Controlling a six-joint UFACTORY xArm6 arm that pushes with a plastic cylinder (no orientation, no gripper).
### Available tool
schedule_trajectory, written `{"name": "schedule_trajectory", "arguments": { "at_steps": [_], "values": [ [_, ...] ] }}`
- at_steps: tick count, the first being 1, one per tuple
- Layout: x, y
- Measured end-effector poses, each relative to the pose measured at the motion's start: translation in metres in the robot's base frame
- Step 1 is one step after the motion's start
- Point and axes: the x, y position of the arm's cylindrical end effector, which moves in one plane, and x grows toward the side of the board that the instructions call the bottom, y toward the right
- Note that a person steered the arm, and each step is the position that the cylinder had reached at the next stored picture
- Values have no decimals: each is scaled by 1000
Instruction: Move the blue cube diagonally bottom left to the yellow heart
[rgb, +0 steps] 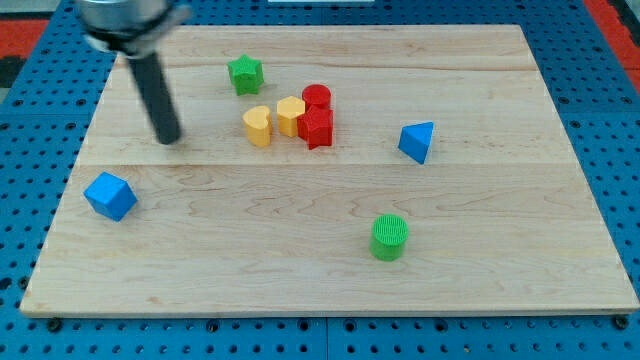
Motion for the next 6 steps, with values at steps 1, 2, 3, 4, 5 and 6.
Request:
{"name": "schedule_trajectory", "arguments": {
  "at_steps": [1,2,3,4,5,6],
  "values": [
    [-3,-84],
    [67,-70],
    [115,-16],
    [140,7],
    [135,18],
    [110,-42]
  ]
}}
